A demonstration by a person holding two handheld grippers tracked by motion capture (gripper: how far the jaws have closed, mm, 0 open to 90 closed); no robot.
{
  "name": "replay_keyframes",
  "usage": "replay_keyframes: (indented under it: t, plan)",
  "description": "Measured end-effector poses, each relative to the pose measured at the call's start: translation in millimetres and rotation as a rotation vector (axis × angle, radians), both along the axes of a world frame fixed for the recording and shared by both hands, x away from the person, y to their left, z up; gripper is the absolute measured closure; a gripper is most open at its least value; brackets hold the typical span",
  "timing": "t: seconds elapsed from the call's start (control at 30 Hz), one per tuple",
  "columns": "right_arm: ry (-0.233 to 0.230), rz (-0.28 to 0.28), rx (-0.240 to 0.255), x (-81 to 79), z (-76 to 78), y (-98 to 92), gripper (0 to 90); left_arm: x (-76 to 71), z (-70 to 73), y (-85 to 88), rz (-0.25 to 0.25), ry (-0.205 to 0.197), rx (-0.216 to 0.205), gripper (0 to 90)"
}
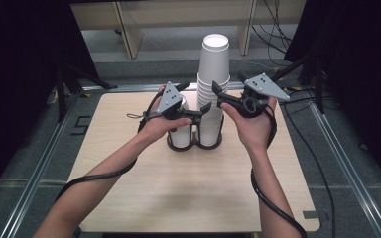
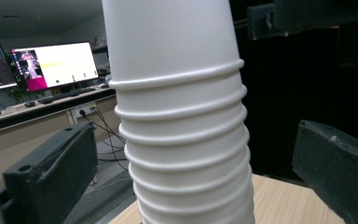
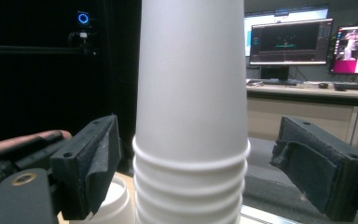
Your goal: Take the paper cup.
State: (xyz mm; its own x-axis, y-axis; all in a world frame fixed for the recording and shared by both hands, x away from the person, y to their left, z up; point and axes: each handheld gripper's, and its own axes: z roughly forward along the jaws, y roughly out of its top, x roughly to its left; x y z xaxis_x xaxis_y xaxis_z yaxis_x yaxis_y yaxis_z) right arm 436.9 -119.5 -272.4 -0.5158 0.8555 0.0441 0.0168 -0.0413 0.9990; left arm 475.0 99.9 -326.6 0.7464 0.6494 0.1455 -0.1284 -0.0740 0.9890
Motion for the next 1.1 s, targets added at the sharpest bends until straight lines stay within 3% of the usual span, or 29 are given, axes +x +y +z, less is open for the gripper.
replay_keyframes:
  t: [0.07, 0.2, 0.33, 0.47, 0.7, 0.83, 1.1]
  plan:
    - [-0.007, 0.006, -0.005, 6.4, 5.5, 3.2, 14.5, 3.4, 2.1, -3.2, 0.002, -0.001, 0.009, 0.0]
    - [0.005, 0.012, -0.033, 18.3, 15.6, 9.1, 14.5, 9.9, 4.3, -8.4, -0.007, 0.023, -0.012, 0.0]
    - [0.038, 0.019, -0.034, 29.4, 20.3, 15.9, 14.5, 13.2, 2.6, -13.9, -0.005, 0.033, -0.009, 0.0]
    - [0.042, 0.017, -0.065, 38.3, 24.6, 23.1, 9.3, 15.8, 0.8, -18.2, -0.004, 0.041, -0.01, 0.0]
    - [0.075, 0.016, -0.078, 51.1, 27.4, 31.1, 6.6, 21.0, 1.3, -20.4, -0.007, 0.065, -0.032, 0.2]
    - [0.117, 0.029, -0.067, 59.1, 25.2, 33.7, 6.3, 22.4, 1.1, -19.1, -0.009, 0.067, -0.034, 1.0]
    - [0.119, 0.016, -0.067, 61.8, 23.1, 36.8, 7.9, 23.2, 1.5, -19.6, 0.002, 0.059, -0.02, 3.0]
